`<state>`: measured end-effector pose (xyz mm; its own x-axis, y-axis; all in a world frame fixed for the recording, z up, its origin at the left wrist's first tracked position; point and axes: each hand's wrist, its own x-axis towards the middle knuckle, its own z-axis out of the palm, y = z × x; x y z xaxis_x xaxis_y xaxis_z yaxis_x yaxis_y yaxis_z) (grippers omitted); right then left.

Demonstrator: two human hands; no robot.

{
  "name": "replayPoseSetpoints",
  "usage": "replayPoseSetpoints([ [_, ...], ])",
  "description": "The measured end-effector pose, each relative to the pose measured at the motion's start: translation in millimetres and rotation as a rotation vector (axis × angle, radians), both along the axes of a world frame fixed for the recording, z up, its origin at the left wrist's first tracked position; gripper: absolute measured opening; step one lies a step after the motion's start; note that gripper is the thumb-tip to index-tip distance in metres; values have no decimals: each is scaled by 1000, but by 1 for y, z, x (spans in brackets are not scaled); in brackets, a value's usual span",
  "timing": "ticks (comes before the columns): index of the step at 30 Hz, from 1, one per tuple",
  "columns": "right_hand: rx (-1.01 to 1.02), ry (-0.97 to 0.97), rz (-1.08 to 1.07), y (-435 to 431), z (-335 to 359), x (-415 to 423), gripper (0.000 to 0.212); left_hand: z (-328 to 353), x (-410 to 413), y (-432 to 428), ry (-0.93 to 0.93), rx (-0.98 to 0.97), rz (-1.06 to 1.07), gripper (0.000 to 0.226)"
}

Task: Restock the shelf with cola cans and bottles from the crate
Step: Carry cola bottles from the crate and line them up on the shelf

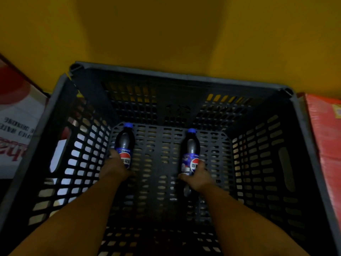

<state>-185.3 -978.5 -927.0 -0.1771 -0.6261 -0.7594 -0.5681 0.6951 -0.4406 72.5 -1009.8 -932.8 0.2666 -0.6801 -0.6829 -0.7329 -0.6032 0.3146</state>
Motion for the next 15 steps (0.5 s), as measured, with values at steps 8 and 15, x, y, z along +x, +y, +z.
replayPoseSetpoints([
  [8, -51, -33, -156, 3, -13, 21, 105, 2, 14, 3, 153, -119, 29, 121],
  [15, 27, -64, -84, -14, 7, -3, 96, 41, 17, -2, 450, -89, 129, 96],
])
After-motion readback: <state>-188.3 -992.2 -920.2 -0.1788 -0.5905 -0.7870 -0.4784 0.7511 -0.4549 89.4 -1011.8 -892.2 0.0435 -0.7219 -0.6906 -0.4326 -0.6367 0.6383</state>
